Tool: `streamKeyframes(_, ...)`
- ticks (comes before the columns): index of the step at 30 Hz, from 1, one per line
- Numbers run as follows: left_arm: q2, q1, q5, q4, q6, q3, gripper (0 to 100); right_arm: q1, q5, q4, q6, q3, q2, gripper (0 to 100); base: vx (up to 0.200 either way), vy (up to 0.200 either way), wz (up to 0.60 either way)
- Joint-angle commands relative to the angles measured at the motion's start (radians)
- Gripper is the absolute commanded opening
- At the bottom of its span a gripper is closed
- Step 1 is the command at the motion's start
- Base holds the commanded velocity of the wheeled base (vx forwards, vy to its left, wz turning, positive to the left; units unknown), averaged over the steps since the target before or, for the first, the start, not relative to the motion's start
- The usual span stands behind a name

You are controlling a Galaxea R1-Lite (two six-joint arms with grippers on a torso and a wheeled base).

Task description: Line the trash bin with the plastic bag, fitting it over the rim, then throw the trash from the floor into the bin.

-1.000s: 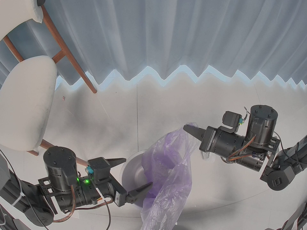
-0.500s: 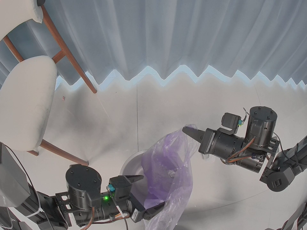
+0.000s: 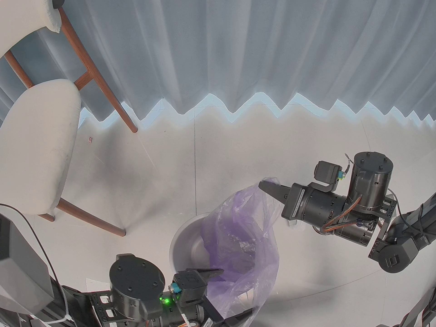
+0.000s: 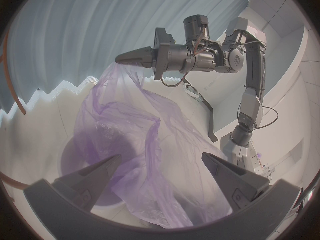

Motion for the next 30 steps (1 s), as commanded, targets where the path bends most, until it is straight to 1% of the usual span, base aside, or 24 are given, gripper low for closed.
streamKeyframes(1,0.084,0.013,0.023,-0.042,-0.005,-0.015,100,0.002,0.001,-0.001,0.000,0.000,-0.003,0,0.000,0.000,0.00)
streamKeyframes(3,0.134,0.043,0.040,-0.096,-0.005,-0.022,100,0.002,0.001,-0.001,0.000,0.000,-0.004,0,0.000,0.000,0.00)
streamKeyframes(6,0.213,0.075,0.043,-0.168,-0.005,-0.031,100,0.002,0.001,-0.001,0.000,0.000,-0.006,0,0.000,0.000,0.00)
streamKeyframes(8,0.230,0.083,0.041,-0.186,-0.005,-0.032,100,0.002,0.001,-0.001,0.000,0.000,-0.006,0,0.000,0.000,0.00)
streamKeyframes(9,0.278,0.095,0.038,-0.237,-0.005,-0.043,100,0.002,0.001,-0.001,0.000,0.000,-0.007,0,0.000,0.000,0.00)
streamKeyframes(10,0.292,0.095,0.035,-0.254,-0.005,-0.043,100,0.002,0.001,-0.001,0.000,0.000,-0.009,0,0.000,0.000,0.00)
streamKeyframes(14,0.319,0.092,0.032,-0.292,-0.005,-0.043,100,0.002,0.001,-0.001,0.000,0.000,-0.009,0,0.000,0.000,0.00)
streamKeyframes(18,0.310,0.090,0.032,-0.291,-0.005,-0.028,100,0.004,0.001,-0.001,0.000,0.000,-0.009,0,0.000,0.000,0.00)
streamKeyframes(19,0.315,0.092,0.032,-0.294,-0.003,-0.023,0,0.004,0.001,-0.001,0.000,0.000,-0.010,0,0.000,0.000,0.00)
streamKeyframes(25,0.302,0.093,0.041,-0.314,-0.002,-0.029,0,0.002,0.001,0.000,0.000,0.000,-0.006,0,0.000,0.000,0.00)
streamKeyframes(30,0.252,0.098,0.043,-0.331,0.001,-0.023,0,0.004,0.002,-0.001,0.000,0.000,-0.003,0,0.000,0.000,0.00)
